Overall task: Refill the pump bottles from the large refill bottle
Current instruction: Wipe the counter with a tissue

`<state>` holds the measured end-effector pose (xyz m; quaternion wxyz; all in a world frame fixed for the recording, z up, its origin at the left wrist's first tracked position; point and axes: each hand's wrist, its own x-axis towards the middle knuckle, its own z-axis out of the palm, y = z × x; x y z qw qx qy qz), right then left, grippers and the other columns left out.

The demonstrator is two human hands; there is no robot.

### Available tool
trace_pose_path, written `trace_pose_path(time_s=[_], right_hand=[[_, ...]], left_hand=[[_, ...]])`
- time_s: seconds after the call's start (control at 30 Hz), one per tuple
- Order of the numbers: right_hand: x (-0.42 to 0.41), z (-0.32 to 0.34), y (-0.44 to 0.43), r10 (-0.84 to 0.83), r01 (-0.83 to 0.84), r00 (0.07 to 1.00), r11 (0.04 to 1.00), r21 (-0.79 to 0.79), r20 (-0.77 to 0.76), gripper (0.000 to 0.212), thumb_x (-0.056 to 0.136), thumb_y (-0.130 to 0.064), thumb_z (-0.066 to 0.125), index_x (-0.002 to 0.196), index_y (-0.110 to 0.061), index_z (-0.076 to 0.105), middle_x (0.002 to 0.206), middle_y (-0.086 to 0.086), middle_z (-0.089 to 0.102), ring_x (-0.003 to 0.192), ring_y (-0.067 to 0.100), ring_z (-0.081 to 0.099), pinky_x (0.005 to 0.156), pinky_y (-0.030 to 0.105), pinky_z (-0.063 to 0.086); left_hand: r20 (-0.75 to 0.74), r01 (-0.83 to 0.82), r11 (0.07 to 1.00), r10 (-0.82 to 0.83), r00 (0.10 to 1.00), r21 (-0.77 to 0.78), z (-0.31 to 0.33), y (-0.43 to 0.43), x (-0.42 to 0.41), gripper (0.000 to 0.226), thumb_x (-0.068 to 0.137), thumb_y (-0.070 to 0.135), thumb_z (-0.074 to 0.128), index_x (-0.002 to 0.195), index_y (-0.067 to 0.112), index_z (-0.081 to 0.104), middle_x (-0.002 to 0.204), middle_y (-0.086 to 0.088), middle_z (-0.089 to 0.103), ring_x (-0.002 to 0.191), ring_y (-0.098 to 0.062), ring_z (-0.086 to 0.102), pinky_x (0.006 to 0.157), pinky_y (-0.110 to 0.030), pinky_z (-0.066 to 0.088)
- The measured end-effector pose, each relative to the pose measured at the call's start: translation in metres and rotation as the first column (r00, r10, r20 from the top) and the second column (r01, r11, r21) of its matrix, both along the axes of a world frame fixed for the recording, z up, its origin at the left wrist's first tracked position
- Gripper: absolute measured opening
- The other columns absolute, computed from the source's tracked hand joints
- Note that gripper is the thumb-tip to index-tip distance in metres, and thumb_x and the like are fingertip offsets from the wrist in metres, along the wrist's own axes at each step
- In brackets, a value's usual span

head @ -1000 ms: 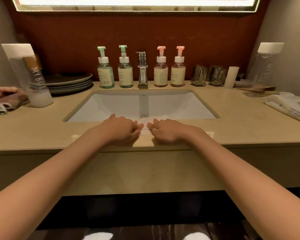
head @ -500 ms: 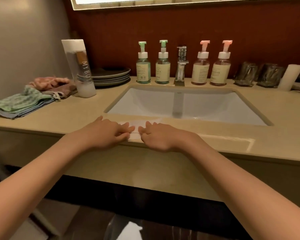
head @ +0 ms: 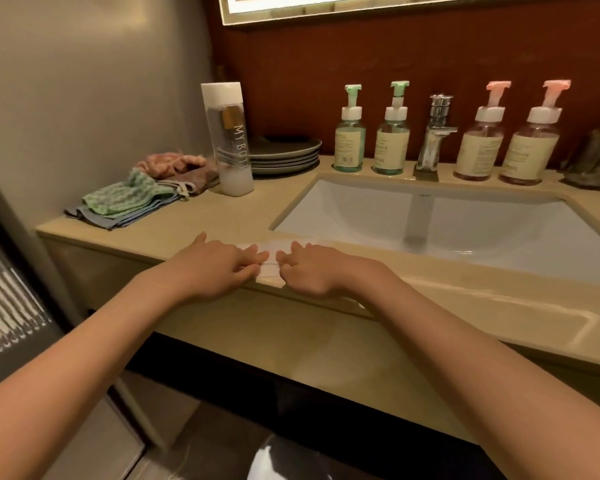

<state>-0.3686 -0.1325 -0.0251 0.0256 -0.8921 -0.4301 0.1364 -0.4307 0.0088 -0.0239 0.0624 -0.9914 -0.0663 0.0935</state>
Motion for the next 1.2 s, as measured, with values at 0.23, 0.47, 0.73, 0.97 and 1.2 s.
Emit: trace_pose_path(time_s=[0.23, 0.47, 0.73, 0.97, 1.2], right_hand=[[0.008, -0.002, 0.051, 0.074, -0.074, 0.997, 0.997, -0.003, 0.005, 0.049, 0.102, -0.028, 0.019, 0.149, -0.012, 0.018, 0.153, 0.017, 0.019, 0.137, 0.031, 0.025, 0.110, 0.036, 0.023], [0.021, -0.006, 0.108, 0.126, -0.126, 0.992, 0.992, -0.004, -0.028, 0.050, 0.100, -0.027, 0.024, 0.148, -0.012, 0.022, 0.150, 0.018, 0.024, 0.133, 0.032, 0.030, 0.107, 0.038, 0.027], [0.041, 0.000, 0.149, 0.171, -0.170, 0.984, 0.985, 0.019, -0.044, 0.046, 0.102, -0.023, 0.021, 0.145, -0.009, 0.030, 0.148, 0.016, 0.031, 0.131, 0.028, 0.035, 0.104, 0.032, 0.028], [0.070, 0.002, 0.173, 0.167, -0.167, 0.985, 0.986, 0.017, -0.031, 0.046, 0.103, -0.023, 0.019, 0.146, -0.008, 0.027, 0.152, 0.016, 0.025, 0.135, 0.030, 0.030, 0.107, 0.032, 0.027], [0.102, 0.001, 0.173, 0.135, -0.133, 0.990, 0.990, 0.037, -0.044, 0.047, 0.104, -0.024, 0.017, 0.149, -0.011, 0.022, 0.156, 0.012, 0.017, 0.140, 0.029, 0.023, 0.110, 0.034, 0.022]], left_hand=[[0.019, -0.103, 0.995, 0.104, 0.994, -0.016, -0.003, 0.043, -0.005, 0.044, 0.102, 0.039, 0.021, 0.146, 0.038, 0.020, 0.155, 0.010, 0.020, 0.136, -0.018, 0.034, 0.115, -0.042, 0.007], [0.069, -0.226, 0.971, 0.231, 0.970, -0.082, -0.009, 0.085, -0.009, 0.042, 0.101, 0.039, 0.023, 0.143, 0.043, 0.024, 0.154, 0.015, 0.020, 0.136, -0.018, 0.034, 0.113, -0.043, 0.013], [0.089, -0.296, 0.950, 0.305, 0.948, -0.101, -0.009, 0.124, 0.006, 0.043, 0.101, 0.039, 0.025, 0.143, 0.042, 0.026, 0.153, 0.015, 0.020, 0.136, -0.018, 0.034, 0.113, -0.045, 0.016], [0.052, -0.325, 0.945, 0.327, 0.943, -0.044, -0.008, 0.147, 0.039, 0.045, 0.101, 0.040, 0.020, 0.146, 0.039, 0.021, 0.155, 0.010, 0.020, 0.138, -0.020, 0.031, 0.112, -0.045, 0.021], [0.044, -0.309, 0.947, 0.313, 0.949, -0.084, -0.008, 0.154, 0.074, 0.045, 0.102, 0.039, 0.020, 0.147, 0.035, 0.023, 0.154, 0.003, 0.026, 0.135, -0.024, 0.034, 0.110, -0.043, 0.024]])
